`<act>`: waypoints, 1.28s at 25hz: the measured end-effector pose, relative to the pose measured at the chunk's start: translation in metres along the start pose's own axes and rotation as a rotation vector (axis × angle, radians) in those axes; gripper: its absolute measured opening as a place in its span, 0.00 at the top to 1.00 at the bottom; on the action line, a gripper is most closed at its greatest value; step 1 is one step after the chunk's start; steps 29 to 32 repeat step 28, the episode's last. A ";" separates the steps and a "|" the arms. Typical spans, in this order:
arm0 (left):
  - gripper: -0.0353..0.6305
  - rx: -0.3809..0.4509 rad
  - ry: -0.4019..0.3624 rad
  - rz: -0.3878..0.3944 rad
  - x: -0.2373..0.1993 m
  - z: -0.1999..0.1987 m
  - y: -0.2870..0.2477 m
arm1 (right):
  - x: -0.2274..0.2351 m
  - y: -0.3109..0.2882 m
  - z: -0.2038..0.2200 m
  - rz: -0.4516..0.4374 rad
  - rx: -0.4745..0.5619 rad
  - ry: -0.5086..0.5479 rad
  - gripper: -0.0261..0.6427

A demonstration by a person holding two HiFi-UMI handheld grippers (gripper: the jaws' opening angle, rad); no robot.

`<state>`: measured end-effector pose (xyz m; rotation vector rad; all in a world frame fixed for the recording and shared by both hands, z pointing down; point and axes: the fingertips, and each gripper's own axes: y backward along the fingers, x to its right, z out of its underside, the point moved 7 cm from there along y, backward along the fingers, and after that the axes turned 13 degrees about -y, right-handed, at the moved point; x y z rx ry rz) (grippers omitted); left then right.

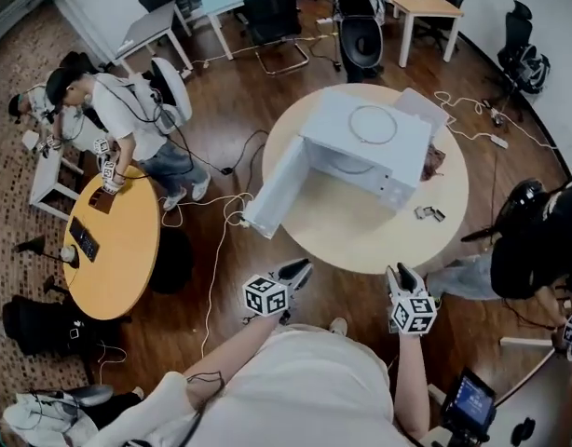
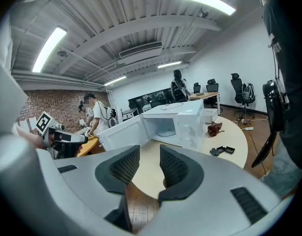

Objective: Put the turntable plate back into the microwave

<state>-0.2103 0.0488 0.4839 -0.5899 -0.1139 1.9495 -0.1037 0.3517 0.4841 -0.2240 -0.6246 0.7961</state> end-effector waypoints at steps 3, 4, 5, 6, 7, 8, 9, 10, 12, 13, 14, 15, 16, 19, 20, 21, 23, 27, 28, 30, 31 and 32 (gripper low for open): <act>0.88 -0.005 0.000 -0.002 -0.016 0.007 -0.016 | 0.025 -0.016 0.013 0.037 -0.012 -0.015 0.77; 0.88 -0.008 -0.006 -0.012 -0.020 0.005 -0.015 | 0.024 -0.021 0.013 0.029 -0.013 -0.014 0.77; 0.88 -0.012 -0.011 -0.019 -0.021 0.001 -0.008 | 0.019 -0.024 0.013 0.015 -0.013 -0.014 0.77; 0.88 -0.013 -0.014 -0.028 -0.021 -0.004 0.003 | 0.010 -0.025 0.012 0.000 -0.013 -0.014 0.77; 0.88 -0.010 -0.015 -0.040 -0.022 -0.009 0.014 | 0.000 -0.027 0.010 -0.015 -0.012 -0.008 0.77; 0.88 -0.004 -0.016 -0.055 -0.025 -0.013 0.023 | -0.011 -0.030 0.005 -0.031 -0.009 0.004 0.77; 0.88 0.001 -0.015 -0.070 -0.029 -0.015 0.029 | -0.020 -0.034 0.000 -0.047 -0.006 0.018 0.77; 0.88 0.004 -0.014 -0.081 -0.033 -0.016 0.033 | -0.027 -0.039 -0.005 -0.063 -0.005 0.030 0.77; 0.88 0.004 -0.009 -0.095 -0.038 -0.016 0.037 | -0.033 -0.048 -0.009 -0.085 -0.008 0.041 0.77; 0.88 0.001 -0.005 -0.098 -0.039 -0.015 0.039 | -0.034 -0.052 -0.008 -0.090 -0.011 0.041 0.77; 0.88 -0.002 -0.002 -0.100 -0.040 -0.014 0.040 | -0.035 -0.054 -0.007 -0.094 -0.013 0.041 0.77; 0.88 -0.006 0.001 -0.100 -0.041 -0.013 0.041 | -0.037 -0.056 -0.007 -0.098 -0.013 0.041 0.77; 0.88 -0.008 0.001 -0.099 -0.042 -0.013 0.040 | -0.040 -0.057 -0.007 -0.103 -0.014 0.041 0.77; 0.88 -0.015 -0.006 -0.092 -0.041 -0.013 0.033 | -0.038 -0.059 -0.001 -0.110 -0.021 0.039 0.77; 0.88 -0.017 -0.008 -0.087 -0.040 -0.013 0.030 | -0.032 -0.059 0.004 -0.109 -0.024 0.037 0.77; 0.88 -0.020 -0.011 -0.082 -0.037 -0.013 0.027 | -0.028 -0.057 0.008 -0.106 -0.028 0.032 0.77; 0.88 -0.028 -0.014 -0.069 -0.032 -0.013 0.022 | -0.022 -0.051 0.012 -0.093 -0.038 0.022 0.77; 0.88 -0.047 -0.014 -0.043 -0.022 -0.009 0.016 | -0.010 -0.036 0.018 -0.065 -0.052 -0.001 0.77; 0.88 -0.052 -0.012 -0.038 -0.019 -0.007 0.015 | -0.006 -0.032 0.020 -0.058 -0.055 -0.008 0.77; 0.88 -0.052 -0.012 -0.038 -0.019 -0.007 0.015 | -0.006 -0.032 0.020 -0.058 -0.055 -0.008 0.77; 0.88 -0.052 -0.012 -0.038 -0.019 -0.007 0.015 | -0.006 -0.032 0.020 -0.058 -0.055 -0.008 0.77; 0.88 -0.052 -0.012 -0.038 -0.019 -0.007 0.015 | -0.006 -0.032 0.020 -0.058 -0.055 -0.008 0.77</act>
